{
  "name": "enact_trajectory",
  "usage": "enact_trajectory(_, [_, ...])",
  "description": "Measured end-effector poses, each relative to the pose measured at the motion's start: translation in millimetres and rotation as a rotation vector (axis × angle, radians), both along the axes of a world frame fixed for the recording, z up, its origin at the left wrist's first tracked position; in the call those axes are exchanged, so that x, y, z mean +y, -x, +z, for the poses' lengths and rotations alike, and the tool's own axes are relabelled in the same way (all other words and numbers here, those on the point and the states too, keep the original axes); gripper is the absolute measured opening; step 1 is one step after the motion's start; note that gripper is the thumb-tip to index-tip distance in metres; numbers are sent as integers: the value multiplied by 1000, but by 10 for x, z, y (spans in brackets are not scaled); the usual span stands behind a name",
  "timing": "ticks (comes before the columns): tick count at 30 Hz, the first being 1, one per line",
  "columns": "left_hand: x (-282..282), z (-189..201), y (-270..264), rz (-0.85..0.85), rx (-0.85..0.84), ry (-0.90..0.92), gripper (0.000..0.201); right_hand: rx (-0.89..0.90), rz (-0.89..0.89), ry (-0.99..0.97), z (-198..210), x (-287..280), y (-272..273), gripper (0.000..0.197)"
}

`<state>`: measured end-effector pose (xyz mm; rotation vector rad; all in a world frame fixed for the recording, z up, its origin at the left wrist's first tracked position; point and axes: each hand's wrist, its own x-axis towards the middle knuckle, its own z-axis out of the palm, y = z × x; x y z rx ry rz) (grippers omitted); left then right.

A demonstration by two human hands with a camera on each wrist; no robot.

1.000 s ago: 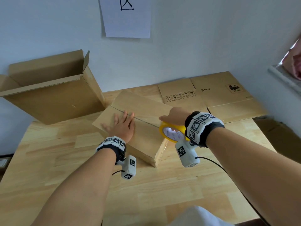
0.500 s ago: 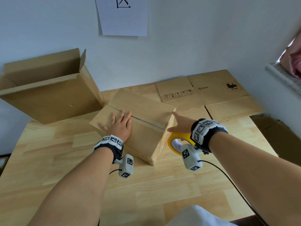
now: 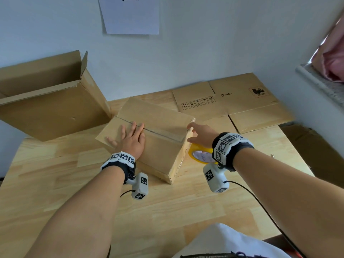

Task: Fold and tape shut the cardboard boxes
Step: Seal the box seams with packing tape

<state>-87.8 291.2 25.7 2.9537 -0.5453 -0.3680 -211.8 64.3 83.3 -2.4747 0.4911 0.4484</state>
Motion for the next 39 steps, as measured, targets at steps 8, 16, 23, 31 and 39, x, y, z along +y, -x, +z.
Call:
enact_trajectory(8, [8, 9, 0, -9, 2, -10, 46, 64, -73, -134, -28, -44, -22, 36])
enact_trajectory(16, [-16, 88, 2, -12, 40, -22, 46, 70, -216, -400, -167, -1, 53, 34])
enact_trajectory(23, [-12, 113, -4, -39, 44, -35, 48, 46, -316, -563, -176, 27, 78, 35])
enact_trajectory(31, [-7, 75, 9, -41, 34, -57, 45, 77, -299, -579, -111, -49, 42, 35])
enact_trajectory(39, [-18, 52, 32, -19, 9, -16, 48, 66, -248, -567, -121, -78, 17, 66])
